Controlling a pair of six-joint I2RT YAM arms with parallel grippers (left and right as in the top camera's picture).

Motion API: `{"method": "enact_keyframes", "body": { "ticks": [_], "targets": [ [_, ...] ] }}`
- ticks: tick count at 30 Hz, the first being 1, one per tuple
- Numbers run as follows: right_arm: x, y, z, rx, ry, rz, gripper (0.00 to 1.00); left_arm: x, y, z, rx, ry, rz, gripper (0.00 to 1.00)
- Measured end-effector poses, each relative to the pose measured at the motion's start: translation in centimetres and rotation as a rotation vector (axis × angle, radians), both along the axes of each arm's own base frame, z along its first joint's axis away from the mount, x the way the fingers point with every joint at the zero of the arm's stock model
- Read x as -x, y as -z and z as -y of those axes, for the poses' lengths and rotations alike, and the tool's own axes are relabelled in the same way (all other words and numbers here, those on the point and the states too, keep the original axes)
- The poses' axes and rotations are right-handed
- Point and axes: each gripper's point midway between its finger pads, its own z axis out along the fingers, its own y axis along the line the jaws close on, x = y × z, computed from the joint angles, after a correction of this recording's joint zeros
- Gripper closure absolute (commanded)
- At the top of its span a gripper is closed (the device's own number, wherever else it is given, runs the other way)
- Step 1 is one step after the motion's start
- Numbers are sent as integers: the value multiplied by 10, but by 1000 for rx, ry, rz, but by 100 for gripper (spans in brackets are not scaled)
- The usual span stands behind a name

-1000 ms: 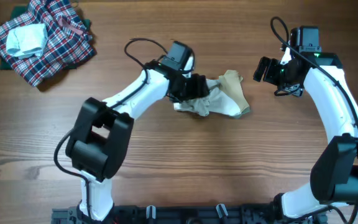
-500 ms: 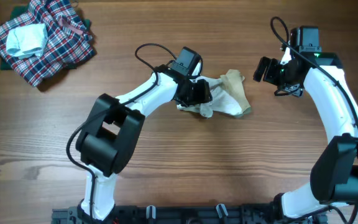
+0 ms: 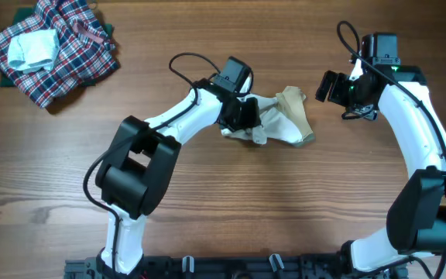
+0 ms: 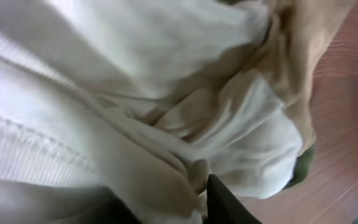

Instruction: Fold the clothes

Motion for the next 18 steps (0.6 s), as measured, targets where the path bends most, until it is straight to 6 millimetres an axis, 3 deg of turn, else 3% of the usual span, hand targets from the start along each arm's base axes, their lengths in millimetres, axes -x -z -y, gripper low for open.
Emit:
{"method": "enact_keyframes", "body": {
  "ticks": [7, 13, 18],
  "targets": [
    [0, 9, 0, -1, 0, -24, 0, -3, -3, 2, 5, 0, 8, 69],
    [4, 48, 0, -6, 0, -128, 0, -3, -4, 2, 6, 1, 10, 81],
    [11, 85, -1, -10, 0, -224, 0, -9, -11, 5, 17, 0, 26, 82]
  ]
}}
